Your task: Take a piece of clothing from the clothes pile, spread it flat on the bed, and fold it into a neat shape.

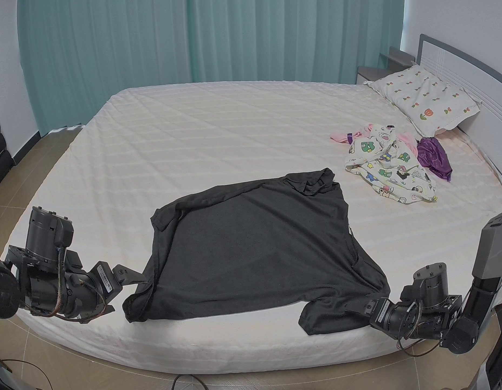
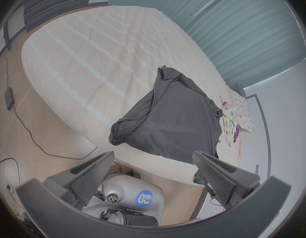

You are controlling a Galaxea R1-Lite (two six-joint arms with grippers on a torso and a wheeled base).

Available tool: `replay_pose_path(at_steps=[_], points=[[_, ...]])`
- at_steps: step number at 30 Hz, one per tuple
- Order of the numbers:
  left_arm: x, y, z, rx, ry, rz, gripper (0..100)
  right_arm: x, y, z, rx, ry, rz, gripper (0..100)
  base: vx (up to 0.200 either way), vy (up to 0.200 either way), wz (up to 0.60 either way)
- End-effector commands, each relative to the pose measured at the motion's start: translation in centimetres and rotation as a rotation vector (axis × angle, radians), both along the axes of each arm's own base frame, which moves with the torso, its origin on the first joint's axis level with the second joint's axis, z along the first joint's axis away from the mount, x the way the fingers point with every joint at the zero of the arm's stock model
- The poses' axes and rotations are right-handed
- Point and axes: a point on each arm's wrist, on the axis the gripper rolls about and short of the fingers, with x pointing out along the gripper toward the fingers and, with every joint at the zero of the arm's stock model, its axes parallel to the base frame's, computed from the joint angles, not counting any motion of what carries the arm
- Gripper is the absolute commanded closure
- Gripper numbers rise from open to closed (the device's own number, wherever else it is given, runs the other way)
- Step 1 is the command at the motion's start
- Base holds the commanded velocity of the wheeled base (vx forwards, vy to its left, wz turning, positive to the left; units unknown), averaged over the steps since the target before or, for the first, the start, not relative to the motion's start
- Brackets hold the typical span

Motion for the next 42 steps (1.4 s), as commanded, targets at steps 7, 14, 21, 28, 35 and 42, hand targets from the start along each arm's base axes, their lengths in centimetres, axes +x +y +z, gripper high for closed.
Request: replay_pose_path(at_steps=[7, 14, 21, 28, 35, 42], points=[[0.1, 0.0, 0.0, 0.002, 0.002, 0.002, 0, 0.6, 0.1, -0.7, 0.022, -0.001, -0.046, 100, 0.0, 0.0, 0.0], [0.2, 0.0, -0.2, 0.002, 0.008, 0.002, 0, -0.8, 0.3, -0.7, -0.01, 0.02, -0.009, 100, 0.0, 0.0, 0.0], [0.2, 0.0, -0.2, 0.003, 0.009, 0.001, 0, -1.9, -0.4, 1.3, -0.01, -0.05, 0.028, 100, 0.0, 0.0, 0.0], [0.1, -0.1, -0.3, 0.004, 0.016, -0.001, 0, -3.4, -1.1, 2.9, -0.006, -0.053, 0.093, 100, 0.0, 0.0, 0.0], [0.1, -0.1, -0.3, 0.004, 0.012, -0.002, 0, -3.9, -1.7, 4.3, -0.01, -0.088, 0.092, 100, 0.0, 0.0, 0.0], [0.1, -0.1, -0.3, 0.004, 0.016, -0.001, 0, -3.8, -2.5, 6.0, -0.059, 0.001, 0.095, 100, 0.0, 0.0, 0.0]])
